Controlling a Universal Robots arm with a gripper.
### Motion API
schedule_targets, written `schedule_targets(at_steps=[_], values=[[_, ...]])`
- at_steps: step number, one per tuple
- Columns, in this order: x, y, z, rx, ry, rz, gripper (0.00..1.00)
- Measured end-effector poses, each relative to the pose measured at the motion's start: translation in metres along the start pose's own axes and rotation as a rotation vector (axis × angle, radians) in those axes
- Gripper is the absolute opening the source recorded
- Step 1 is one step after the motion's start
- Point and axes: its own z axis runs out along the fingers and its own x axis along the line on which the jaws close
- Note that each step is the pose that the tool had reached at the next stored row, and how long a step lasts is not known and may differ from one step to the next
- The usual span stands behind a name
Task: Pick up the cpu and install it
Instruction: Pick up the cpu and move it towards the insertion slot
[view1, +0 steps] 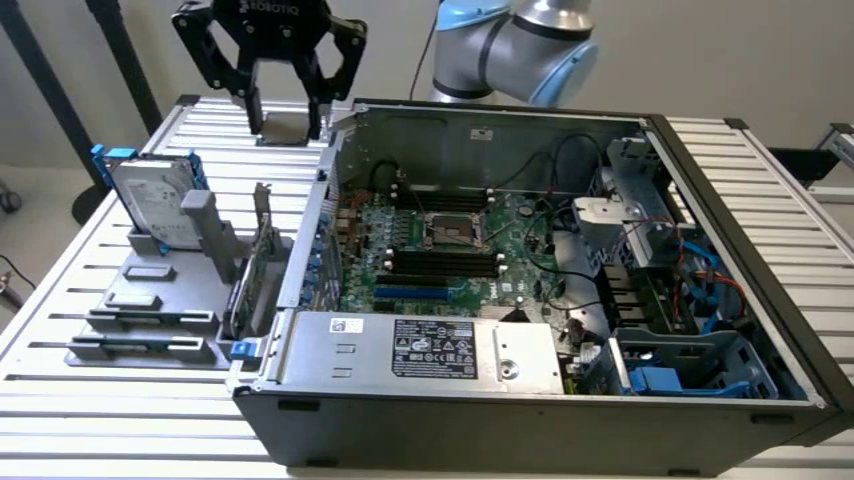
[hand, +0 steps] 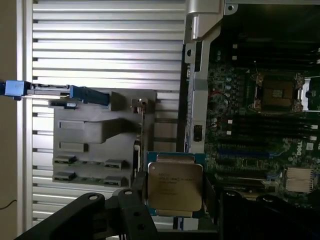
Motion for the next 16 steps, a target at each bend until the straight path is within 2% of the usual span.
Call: schedule_targets(at_steps=[16], values=[[-0.075,0.0142,0.0224,0.0000,0.0003,0.000,0.55]])
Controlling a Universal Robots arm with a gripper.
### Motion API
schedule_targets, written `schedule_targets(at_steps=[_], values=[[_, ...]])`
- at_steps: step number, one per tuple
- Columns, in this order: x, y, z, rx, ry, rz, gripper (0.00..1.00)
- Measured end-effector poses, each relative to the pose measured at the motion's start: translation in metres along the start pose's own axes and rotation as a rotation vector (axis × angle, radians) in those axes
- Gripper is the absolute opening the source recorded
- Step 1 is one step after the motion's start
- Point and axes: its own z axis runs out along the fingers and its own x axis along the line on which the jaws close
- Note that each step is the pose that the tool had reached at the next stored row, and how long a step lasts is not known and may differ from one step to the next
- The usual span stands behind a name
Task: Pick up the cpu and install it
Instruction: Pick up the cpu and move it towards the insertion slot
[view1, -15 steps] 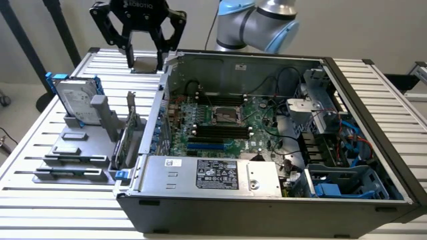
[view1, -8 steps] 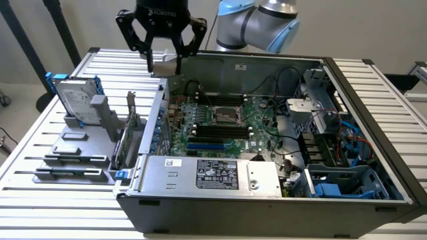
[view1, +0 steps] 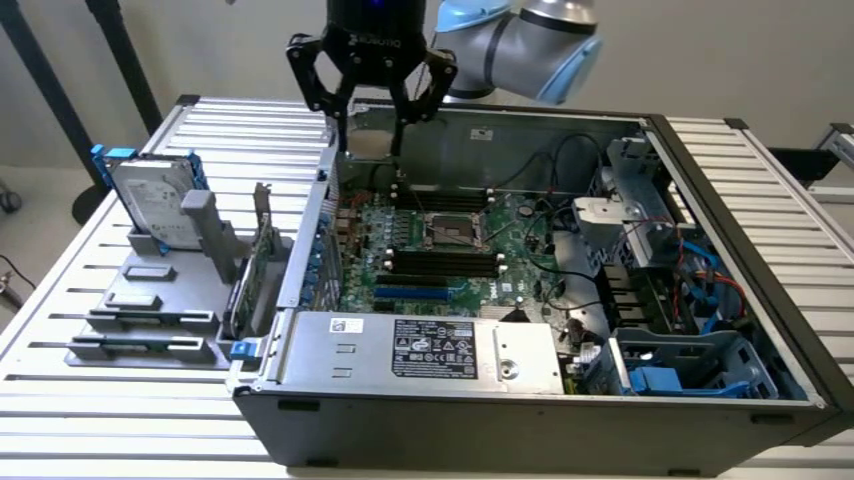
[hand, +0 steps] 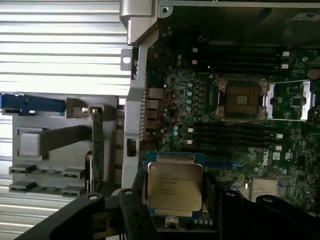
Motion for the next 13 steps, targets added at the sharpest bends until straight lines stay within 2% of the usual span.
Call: schedule_targets(at_steps=[5,13], values=[[-0.024,0.0082,0.0076,0.0000,0.0000,0.000,0.55],[-0.060,0.0259,0.0200,0.0000,0.0000,0.000,0.55]])
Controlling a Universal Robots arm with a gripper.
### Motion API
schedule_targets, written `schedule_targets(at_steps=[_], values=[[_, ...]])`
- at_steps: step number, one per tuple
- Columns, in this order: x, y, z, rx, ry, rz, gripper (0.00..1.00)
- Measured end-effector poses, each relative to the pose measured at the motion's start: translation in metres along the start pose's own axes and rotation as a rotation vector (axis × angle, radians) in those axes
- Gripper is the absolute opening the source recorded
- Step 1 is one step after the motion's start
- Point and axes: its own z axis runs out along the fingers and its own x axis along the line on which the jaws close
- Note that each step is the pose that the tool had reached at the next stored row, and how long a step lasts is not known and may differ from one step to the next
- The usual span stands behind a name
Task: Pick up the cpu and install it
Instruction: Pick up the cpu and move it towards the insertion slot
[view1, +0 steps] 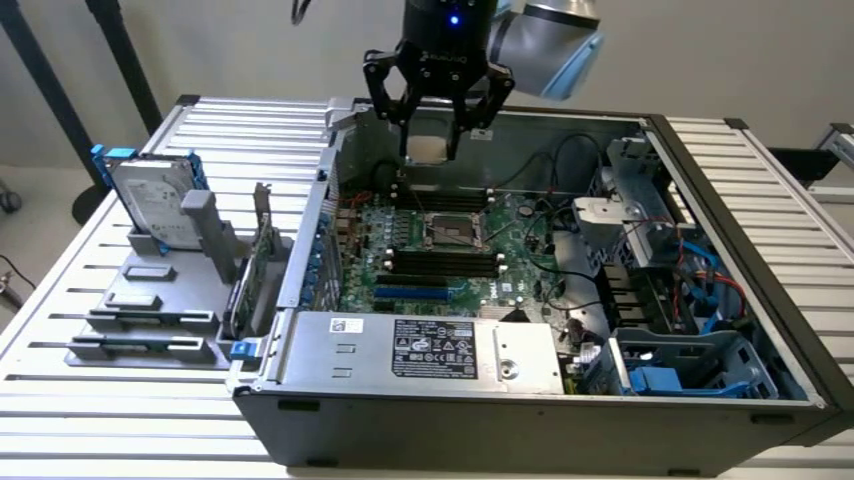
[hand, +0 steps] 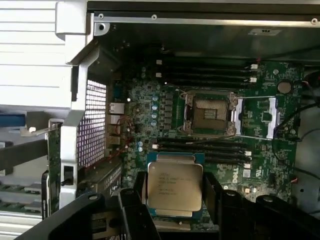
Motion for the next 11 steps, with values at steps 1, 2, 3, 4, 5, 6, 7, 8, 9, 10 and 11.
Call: schedule_targets(at_steps=[1,2,3,4,5,6,7,8,9,10,11], values=[[-0.004,0.0020,0.0016,0.0000,0.0000,0.000,0.55],[-0.008,0.0039,0.0031,0.0000,0.0000,0.000,0.55],[-0.012,0.0056,0.0046,0.0000,0.0000,0.000,0.55],[-0.016,0.0068,0.0062,0.0000,0.0000,0.000,0.55],[-0.020,0.0078,0.0077,-0.0001,0.0000,0.000,0.55],[-0.024,0.0087,0.0094,-0.0001,0.0000,0.000,0.55],[-0.028,0.0096,0.0109,-0.0001,0.0000,0.000,0.55],[-0.032,0.0104,0.0125,-0.0002,0.0000,0.000,0.55],[-0.035,0.0113,0.0140,-0.0003,0.0000,0.000,0.55],[-0.039,0.0124,0.0155,-0.0002,0.0001,0.000,0.55],[-0.041,0.0139,0.0172,-0.0004,0.0000,0.000,0.55]])
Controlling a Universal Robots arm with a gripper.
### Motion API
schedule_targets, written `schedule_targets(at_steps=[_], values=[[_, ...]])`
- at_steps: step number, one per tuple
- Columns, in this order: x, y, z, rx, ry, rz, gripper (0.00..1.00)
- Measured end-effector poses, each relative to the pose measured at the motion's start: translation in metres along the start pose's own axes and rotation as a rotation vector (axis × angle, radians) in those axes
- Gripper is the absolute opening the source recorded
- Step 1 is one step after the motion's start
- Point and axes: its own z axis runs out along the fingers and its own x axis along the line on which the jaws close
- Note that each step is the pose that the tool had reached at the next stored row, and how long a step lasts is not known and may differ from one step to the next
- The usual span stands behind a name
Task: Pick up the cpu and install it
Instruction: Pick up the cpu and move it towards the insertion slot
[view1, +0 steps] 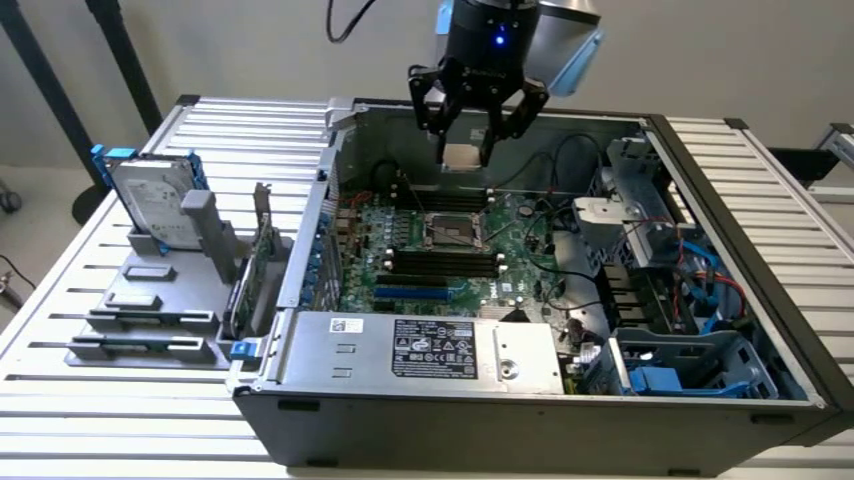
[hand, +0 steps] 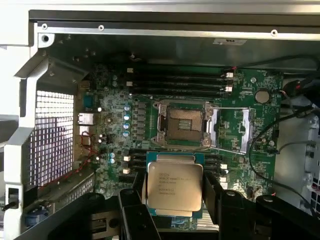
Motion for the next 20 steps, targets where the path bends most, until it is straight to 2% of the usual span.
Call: schedule_targets(at_steps=[4,11,20], values=[[-0.006,0.0077,0.0072,-0.0009,-0.0001,0.000,0.55],[-0.009,0.0227,0.0202,-0.0011,0.0000,0.001,0.55],[-0.009,0.0237,0.0220,-0.0015,-0.0002,0.005,0.55]])
